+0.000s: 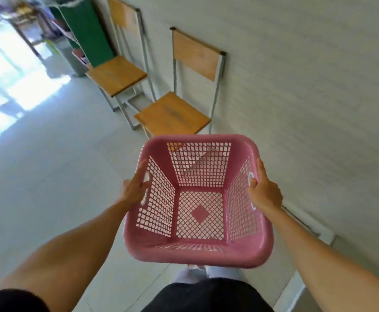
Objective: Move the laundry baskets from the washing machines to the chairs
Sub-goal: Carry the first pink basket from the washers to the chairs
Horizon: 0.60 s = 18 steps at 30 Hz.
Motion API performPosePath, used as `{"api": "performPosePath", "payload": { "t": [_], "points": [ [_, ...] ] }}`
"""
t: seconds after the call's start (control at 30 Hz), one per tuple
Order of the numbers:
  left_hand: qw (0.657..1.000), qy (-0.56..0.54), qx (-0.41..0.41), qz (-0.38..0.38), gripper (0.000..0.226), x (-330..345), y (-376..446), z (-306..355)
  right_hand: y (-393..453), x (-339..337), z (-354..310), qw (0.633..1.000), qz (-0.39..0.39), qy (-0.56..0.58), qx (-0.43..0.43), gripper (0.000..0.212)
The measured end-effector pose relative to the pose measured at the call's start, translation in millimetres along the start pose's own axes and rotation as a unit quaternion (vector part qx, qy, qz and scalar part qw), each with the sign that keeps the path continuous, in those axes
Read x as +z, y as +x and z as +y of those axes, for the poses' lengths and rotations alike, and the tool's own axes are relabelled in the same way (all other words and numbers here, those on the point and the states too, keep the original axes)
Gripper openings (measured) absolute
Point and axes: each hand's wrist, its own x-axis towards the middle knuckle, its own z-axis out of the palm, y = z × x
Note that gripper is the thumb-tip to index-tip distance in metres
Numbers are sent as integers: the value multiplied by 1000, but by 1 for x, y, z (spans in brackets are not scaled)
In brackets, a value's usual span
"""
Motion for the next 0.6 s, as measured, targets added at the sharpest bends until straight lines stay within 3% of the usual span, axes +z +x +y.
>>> {"api": "performPosePath", "payload": {
  "t": [0.33,0.6],
  "points": [
    [984,13,-154,87,77,-62,-17,-98,57,44,-149,981,-49,-32,-186,66],
    [948,-31,-273,162,83,-97,-67,-196,53,106,-299,932,-119,-54,-338,63]
  ]
}}
